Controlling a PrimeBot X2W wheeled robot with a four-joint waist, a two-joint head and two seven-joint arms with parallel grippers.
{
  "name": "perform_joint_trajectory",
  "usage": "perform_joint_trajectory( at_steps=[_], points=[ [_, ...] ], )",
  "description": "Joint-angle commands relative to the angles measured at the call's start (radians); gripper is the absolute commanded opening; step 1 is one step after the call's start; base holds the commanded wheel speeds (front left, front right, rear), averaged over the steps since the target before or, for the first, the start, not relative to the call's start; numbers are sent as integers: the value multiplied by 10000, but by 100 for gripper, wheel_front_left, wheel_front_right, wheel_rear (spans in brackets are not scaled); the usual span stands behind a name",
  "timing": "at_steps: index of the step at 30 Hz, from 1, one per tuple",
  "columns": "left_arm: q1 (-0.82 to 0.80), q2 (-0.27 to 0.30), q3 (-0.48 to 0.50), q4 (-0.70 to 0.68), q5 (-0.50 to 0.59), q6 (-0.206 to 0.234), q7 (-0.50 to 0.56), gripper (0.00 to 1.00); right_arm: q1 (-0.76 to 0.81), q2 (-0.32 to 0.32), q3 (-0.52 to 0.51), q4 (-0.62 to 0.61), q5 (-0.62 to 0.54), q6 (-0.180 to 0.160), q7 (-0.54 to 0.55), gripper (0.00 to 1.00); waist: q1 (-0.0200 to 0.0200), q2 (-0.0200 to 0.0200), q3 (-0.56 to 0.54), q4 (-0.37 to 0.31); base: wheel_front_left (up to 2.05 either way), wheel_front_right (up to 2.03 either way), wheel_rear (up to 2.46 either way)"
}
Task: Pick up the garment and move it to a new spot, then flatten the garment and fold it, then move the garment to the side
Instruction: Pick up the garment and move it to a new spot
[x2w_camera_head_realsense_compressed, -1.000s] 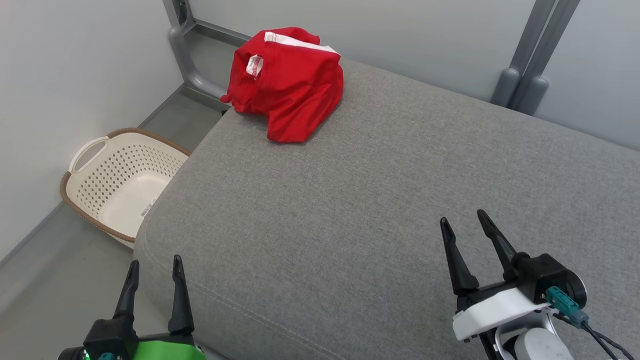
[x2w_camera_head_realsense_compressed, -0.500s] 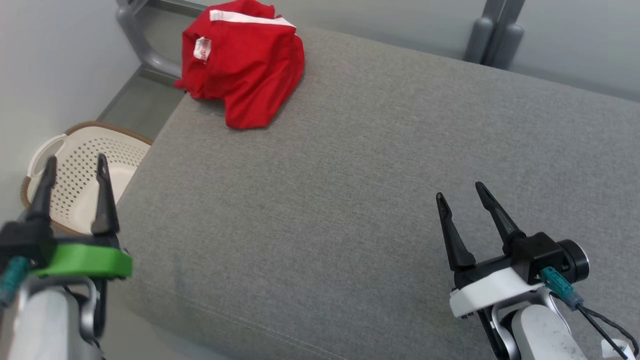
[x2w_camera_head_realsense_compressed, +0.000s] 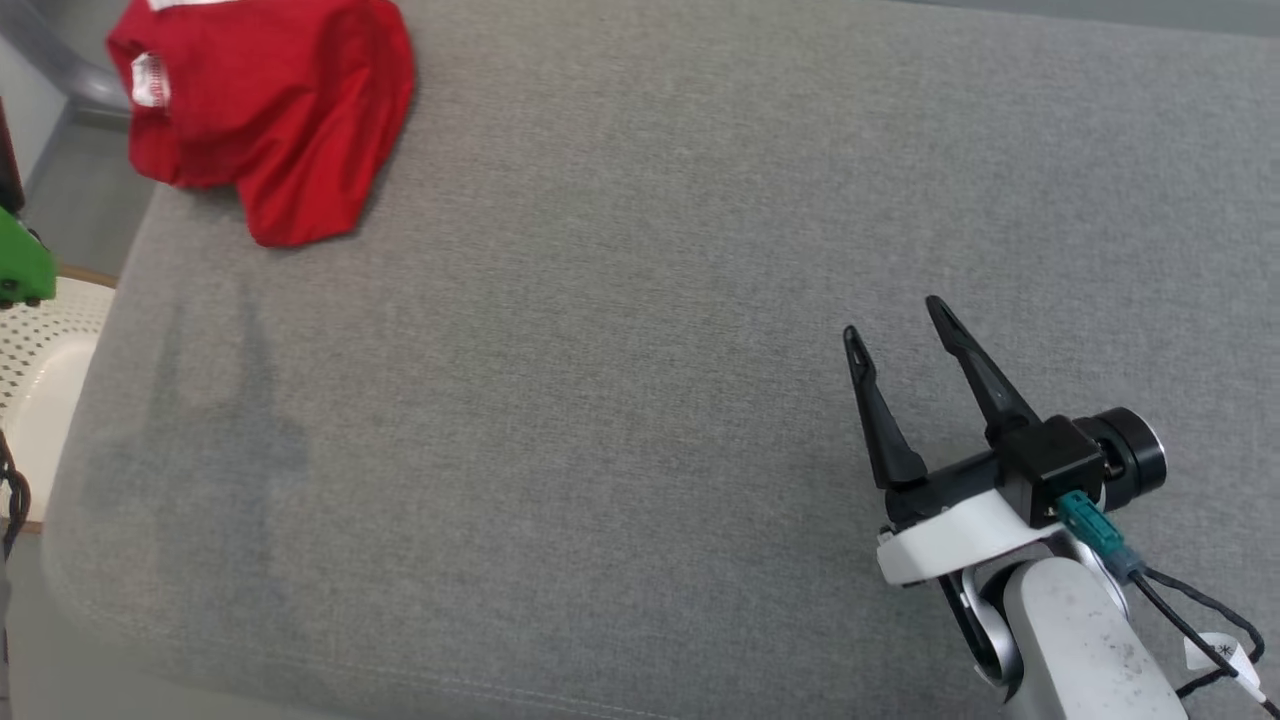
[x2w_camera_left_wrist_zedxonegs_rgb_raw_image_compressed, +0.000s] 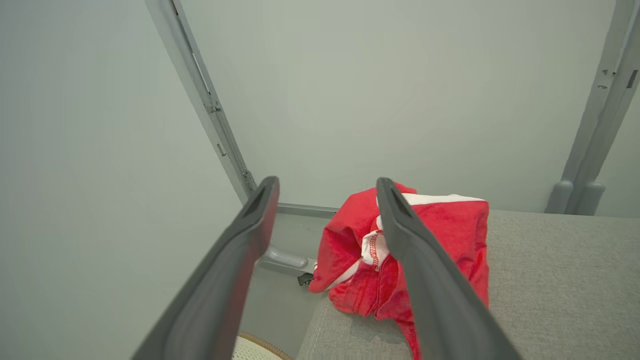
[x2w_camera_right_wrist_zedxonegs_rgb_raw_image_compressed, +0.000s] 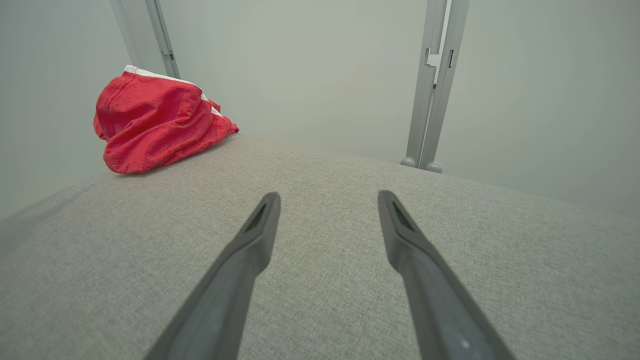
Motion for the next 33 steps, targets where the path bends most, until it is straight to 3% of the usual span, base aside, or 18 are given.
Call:
perform_joint_trajectory(
  at_steps=[1,10,20,25,26,27,33],
  points=[
    [-314,120,-120,298,-353,-27,267,100,-189,-23,47,-139,-108,4,-31,100,-1,0,900,-911,0,0,0],
    [-928,681,-1192,1090,-2086,-35,1350,100,-350,-26,110,-578,-384,4,-31,100,-1,0,1681,-1308,0,0,0],
    [-1258,1185,-1201,2211,-2611,-23,838,100,-521,-26,200,-862,-493,4,-31,100,-1,0,2292,-1557,0,0,0],
    [-1464,992,-1337,2645,-2840,-27,617,100,-537,-25,156,-871,-499,3,-31,100,-1,0,2406,-1611,0,0,0],
    [-1487,991,-1408,2691,-2879,-28,559,46,-551,-25,157,-850,-485,3,-31,100,-1,0,2399,-1619,0,0,0],
    [-1480,961,-1553,2746,-2932,-28,558,0,-561,-25,163,-811,-454,4,-31,100,-1,0,2359,-1626,0,0,0],
    [-1466,1137,-2389,2538,-3163,-30,248,0,-592,-25,172,-703,-251,4,-31,100,-1,0,1941,-1583,0,0,0]
  ],
)
